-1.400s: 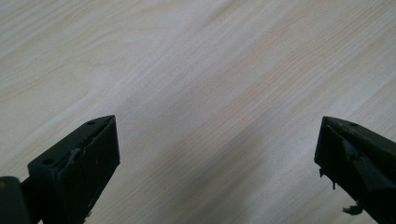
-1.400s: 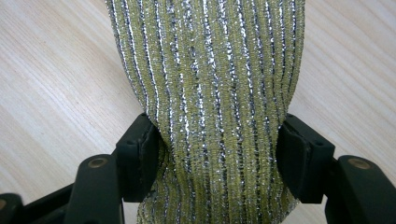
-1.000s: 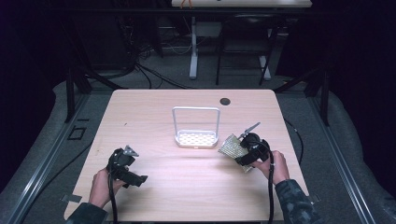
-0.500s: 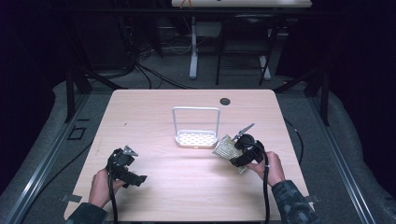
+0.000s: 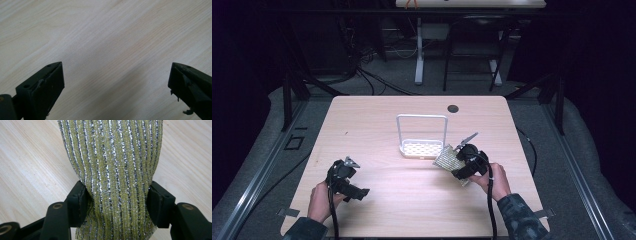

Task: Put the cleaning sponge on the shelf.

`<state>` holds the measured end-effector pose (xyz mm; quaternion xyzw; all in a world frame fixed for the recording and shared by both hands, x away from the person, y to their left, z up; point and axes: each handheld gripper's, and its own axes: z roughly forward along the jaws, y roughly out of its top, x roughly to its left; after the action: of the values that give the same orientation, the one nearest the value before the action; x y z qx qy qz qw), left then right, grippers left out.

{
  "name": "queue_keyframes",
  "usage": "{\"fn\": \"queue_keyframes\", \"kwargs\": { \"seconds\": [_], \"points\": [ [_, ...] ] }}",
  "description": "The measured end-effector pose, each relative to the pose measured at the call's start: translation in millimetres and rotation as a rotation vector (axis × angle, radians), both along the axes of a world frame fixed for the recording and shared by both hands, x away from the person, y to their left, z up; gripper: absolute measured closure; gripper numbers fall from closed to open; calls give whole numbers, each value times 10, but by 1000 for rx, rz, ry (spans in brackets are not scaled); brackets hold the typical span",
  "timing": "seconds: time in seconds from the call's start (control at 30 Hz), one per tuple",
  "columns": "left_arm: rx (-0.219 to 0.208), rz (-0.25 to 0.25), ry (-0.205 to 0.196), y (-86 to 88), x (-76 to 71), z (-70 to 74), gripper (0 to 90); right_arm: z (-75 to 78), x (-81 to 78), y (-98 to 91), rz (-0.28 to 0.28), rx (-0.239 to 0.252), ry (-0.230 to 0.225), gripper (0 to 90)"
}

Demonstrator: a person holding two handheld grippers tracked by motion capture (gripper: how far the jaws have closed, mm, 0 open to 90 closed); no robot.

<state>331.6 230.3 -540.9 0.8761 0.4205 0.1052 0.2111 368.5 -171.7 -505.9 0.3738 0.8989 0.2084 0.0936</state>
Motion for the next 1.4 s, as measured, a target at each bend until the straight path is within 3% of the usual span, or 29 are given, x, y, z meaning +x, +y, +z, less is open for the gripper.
{"fn": "queue_keyframes", "kwargs": {
  "seconds": [0.97, 1.4],
  "points": [
    [-5, -2, 2, -23, -9, -1, 5, -21, 60, 422, 8, -14, -40, 406],
    [-1, -12, 2, -44, -3, 3, 3, -61, 217, 678, 24, -41, -72, 396]
  ]
}}
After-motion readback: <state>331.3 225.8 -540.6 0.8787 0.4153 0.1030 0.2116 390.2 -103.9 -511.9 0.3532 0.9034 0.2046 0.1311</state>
